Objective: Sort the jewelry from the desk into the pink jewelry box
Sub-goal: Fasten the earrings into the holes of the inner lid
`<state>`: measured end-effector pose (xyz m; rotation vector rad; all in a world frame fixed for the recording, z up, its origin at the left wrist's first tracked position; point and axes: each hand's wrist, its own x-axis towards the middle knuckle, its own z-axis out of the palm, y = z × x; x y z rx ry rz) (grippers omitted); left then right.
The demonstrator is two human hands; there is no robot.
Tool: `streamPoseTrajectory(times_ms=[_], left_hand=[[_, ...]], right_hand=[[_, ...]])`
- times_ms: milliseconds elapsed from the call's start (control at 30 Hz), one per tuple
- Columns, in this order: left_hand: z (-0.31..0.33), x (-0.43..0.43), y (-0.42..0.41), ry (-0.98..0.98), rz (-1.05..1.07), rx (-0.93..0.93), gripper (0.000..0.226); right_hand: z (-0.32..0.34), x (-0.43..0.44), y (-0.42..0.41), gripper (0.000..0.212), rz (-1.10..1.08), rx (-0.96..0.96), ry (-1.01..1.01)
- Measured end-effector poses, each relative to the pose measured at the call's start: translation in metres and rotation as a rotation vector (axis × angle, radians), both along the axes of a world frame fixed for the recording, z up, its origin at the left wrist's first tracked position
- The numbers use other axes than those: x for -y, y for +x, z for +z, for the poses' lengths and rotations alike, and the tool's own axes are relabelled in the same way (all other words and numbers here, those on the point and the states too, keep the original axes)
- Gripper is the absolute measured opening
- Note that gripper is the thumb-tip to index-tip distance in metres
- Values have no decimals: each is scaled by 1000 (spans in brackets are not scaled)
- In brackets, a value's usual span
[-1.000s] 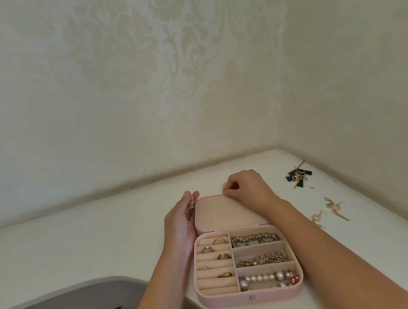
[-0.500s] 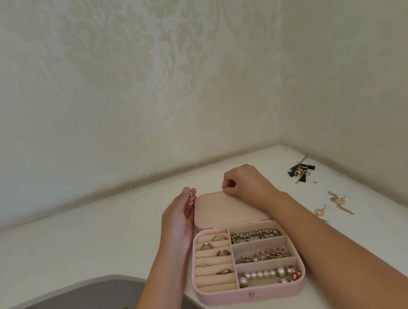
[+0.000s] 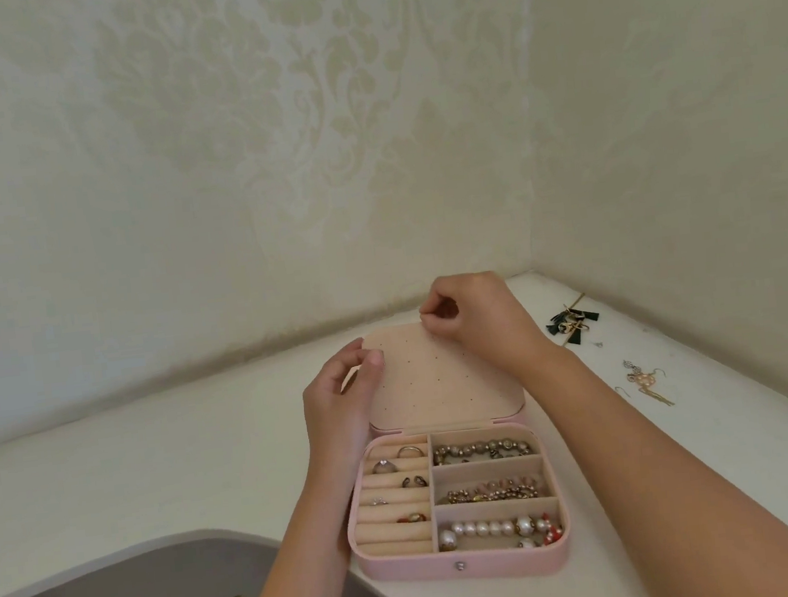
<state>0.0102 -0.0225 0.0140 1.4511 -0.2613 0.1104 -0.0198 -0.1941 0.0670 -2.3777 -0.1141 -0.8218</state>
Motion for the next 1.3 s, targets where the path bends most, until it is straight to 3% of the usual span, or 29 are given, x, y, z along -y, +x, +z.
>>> streamPoseTrajectory(times_ms=[100, 267, 533, 767, 1300], left_hand=[[2, 2, -7, -47, -46, 55, 11], [4, -3, -4, -198, -135, -48, 9], [8, -6, -8, -242, -127, -57, 13], [8, -2, -15, -58, 12, 138, 2], [10, -2, -22, -62, 91, 239, 8]], right_hand=[[5, -5, -7, 5, 6, 50, -30], [10, -9, -13, 7, 35, 109, -60], [24, -13, -23, 7, 67, 58, -36], [34, -13, -33, 8, 91, -32, 40], [37, -15, -39, 8, 142, -44, 141]])
